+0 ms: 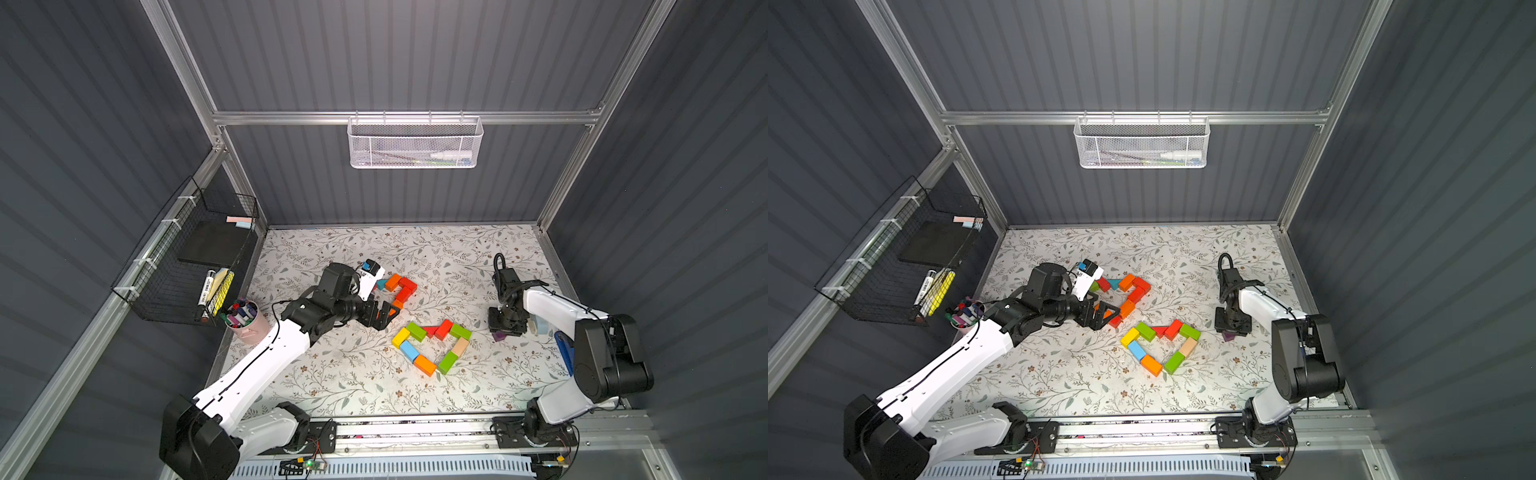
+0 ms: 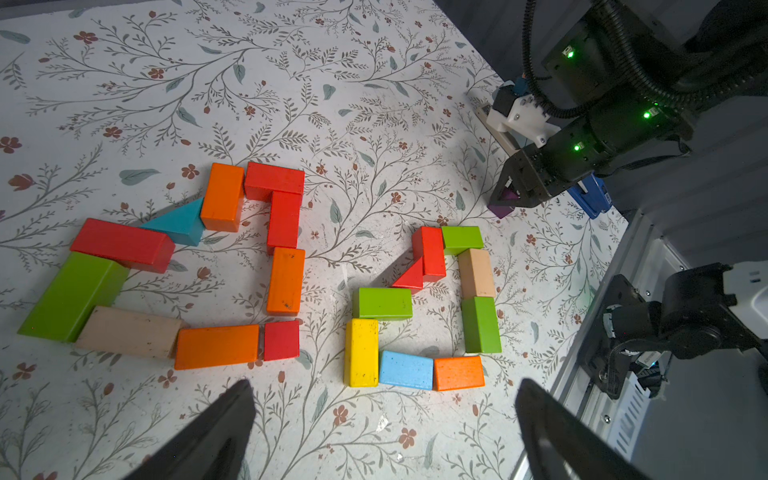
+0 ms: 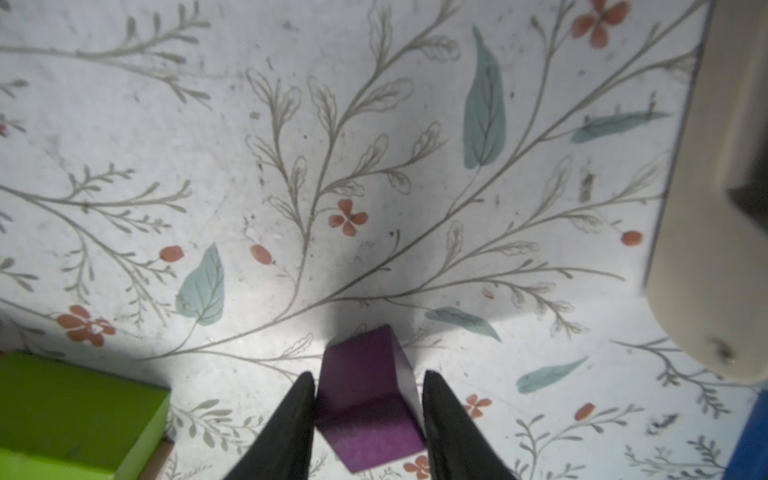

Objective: Assemble a heart with building blocks
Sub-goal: Pick up the building block from the center of the board.

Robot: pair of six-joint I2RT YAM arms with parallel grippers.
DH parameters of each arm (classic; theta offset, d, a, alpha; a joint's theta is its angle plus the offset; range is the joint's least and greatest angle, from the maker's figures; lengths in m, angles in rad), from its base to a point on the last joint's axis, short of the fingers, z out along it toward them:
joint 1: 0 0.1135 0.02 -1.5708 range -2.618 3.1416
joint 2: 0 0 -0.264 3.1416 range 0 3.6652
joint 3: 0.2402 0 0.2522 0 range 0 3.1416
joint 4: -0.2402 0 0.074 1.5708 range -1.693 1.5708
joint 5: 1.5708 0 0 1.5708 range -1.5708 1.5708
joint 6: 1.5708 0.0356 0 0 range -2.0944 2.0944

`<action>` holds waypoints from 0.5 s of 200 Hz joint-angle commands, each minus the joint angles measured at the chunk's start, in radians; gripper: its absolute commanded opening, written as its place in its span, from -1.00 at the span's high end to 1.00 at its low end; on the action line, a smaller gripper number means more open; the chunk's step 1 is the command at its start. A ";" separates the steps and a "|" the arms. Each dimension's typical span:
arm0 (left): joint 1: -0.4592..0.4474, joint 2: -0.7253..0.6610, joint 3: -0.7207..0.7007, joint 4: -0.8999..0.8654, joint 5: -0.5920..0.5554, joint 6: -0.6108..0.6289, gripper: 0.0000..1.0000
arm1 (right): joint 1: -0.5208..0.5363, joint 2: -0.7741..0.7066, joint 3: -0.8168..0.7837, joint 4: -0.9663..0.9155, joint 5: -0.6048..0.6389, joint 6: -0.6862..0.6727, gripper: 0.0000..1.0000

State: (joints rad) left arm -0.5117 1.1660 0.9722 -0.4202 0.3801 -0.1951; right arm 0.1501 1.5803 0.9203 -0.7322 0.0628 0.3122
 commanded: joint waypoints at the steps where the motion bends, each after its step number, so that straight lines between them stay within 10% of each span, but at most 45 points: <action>1: 0.006 0.005 -0.003 -0.008 -0.002 0.002 -0.98 | 0.006 0.000 0.018 -0.001 -0.021 -0.024 0.29; 100: 0.006 0.027 0.003 0.001 0.010 -0.003 -0.98 | 0.264 -0.261 -0.036 -0.143 0.071 0.079 0.53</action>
State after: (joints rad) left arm -0.5117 1.1866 0.9722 -0.4194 0.3809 -0.1951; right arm 0.3607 1.4170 0.9192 -0.7963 0.1501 0.3473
